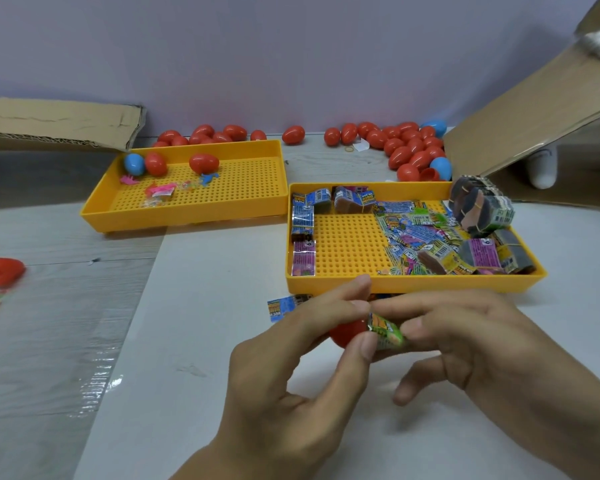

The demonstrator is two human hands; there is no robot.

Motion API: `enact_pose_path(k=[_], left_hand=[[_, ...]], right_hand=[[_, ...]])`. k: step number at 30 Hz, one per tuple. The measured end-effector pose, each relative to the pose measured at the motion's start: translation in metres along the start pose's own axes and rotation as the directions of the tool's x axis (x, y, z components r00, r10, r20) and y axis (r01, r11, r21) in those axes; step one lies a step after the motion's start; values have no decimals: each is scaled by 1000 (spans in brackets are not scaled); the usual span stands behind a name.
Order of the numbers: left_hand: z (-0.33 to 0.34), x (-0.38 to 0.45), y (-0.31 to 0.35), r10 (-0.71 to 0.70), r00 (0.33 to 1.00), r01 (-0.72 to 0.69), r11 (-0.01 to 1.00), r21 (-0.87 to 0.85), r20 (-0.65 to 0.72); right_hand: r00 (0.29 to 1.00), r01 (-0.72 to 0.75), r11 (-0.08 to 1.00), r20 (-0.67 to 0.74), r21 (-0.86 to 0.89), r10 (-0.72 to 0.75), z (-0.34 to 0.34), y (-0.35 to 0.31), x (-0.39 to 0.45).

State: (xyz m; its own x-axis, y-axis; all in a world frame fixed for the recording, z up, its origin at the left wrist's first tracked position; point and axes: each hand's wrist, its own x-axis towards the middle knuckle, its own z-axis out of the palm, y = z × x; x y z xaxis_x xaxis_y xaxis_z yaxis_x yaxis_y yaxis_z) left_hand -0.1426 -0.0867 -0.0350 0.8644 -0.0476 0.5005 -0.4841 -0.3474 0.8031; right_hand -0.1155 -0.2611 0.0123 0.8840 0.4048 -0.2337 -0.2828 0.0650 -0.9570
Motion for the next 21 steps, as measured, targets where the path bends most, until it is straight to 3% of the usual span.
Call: enact_pose_path(k=[2,3,6,11,15,18,19,21], left_hand=[[-3,5,6,45,996,-44,999,18,-77],[-3,3,4,105,992,-105,994,11,-69],[2,-1,4,109,994,-109,991,-73,-7],[0,-2,2,74,996,-67,992,-106,58],[3,2,0,51,992,-40,994,-99,114],[0,14,4,-119,980,130,990,-58,157],[3,17,9,-182,966,204,972,-114,182],[-2,11,4,-96,958,124,988,-88,269]], right_hand=[[997,-73,995,32,69,71,1,1,1],[996,-84,994,38,69,81,3,2,1],[994,-107,990,-10,88,108,5,5,1],[983,-171,975,-41,145,178,3,6,1],[966,-255,944,29,210,255,-1,7,3],[948,-318,905,111,283,298,-3,6,4],[940,-340,885,134,318,313,-3,6,5],[925,-379,839,162,390,342,-5,6,5]])
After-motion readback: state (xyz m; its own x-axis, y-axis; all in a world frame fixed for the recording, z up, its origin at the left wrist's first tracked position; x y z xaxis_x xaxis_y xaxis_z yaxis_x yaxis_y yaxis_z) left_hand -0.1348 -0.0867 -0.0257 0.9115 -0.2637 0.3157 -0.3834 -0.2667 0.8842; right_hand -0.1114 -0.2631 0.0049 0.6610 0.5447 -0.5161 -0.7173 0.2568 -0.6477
